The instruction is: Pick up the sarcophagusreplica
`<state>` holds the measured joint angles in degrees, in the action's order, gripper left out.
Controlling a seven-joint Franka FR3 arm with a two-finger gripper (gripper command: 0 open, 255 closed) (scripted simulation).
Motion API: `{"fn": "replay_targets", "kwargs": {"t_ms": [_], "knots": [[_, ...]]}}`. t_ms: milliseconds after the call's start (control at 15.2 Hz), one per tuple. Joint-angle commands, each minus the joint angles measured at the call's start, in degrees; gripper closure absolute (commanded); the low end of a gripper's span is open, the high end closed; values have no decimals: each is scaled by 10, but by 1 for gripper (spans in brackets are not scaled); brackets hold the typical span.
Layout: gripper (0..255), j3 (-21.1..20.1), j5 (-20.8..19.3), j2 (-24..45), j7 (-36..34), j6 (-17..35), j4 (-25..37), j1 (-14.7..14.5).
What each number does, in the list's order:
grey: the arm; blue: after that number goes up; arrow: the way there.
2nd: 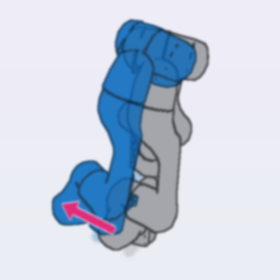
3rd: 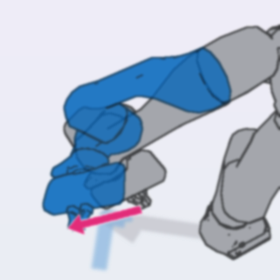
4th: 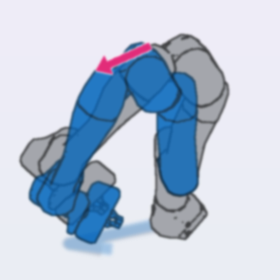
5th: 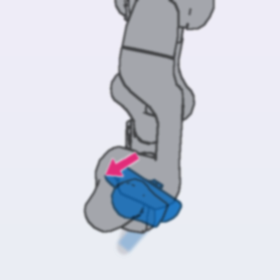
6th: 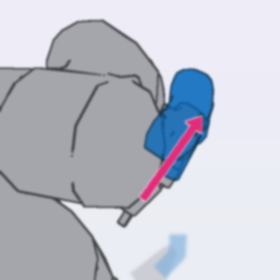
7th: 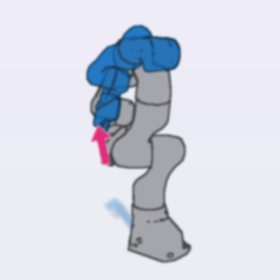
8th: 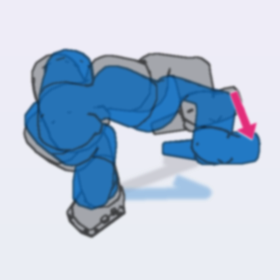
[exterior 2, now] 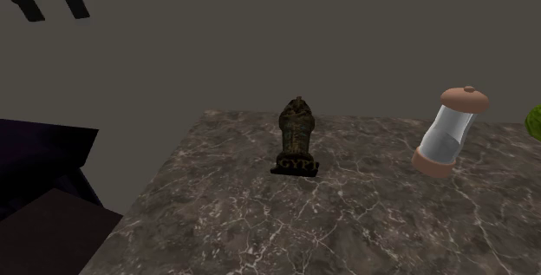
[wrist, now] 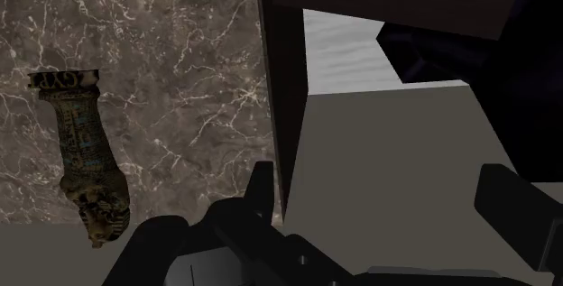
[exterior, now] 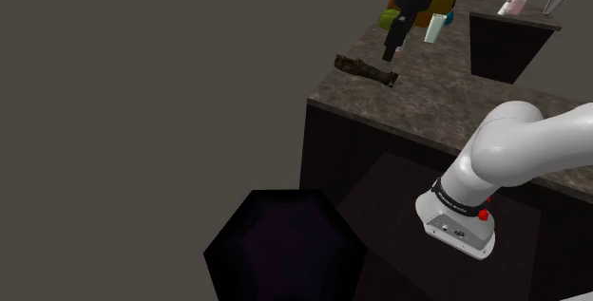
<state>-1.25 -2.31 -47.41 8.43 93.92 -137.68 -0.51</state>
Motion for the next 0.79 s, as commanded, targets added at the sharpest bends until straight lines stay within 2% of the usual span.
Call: {"fn": "replay_targets", "kwargs": {"t_ms": [0, 396, 726], "knots": [[0, 0, 0, 0, 0, 0, 0, 0], [0, 69, -42, 23, 69, 90, -51, 24], [0, 129, -72, 68, 126, 172, -73, 42]]}}
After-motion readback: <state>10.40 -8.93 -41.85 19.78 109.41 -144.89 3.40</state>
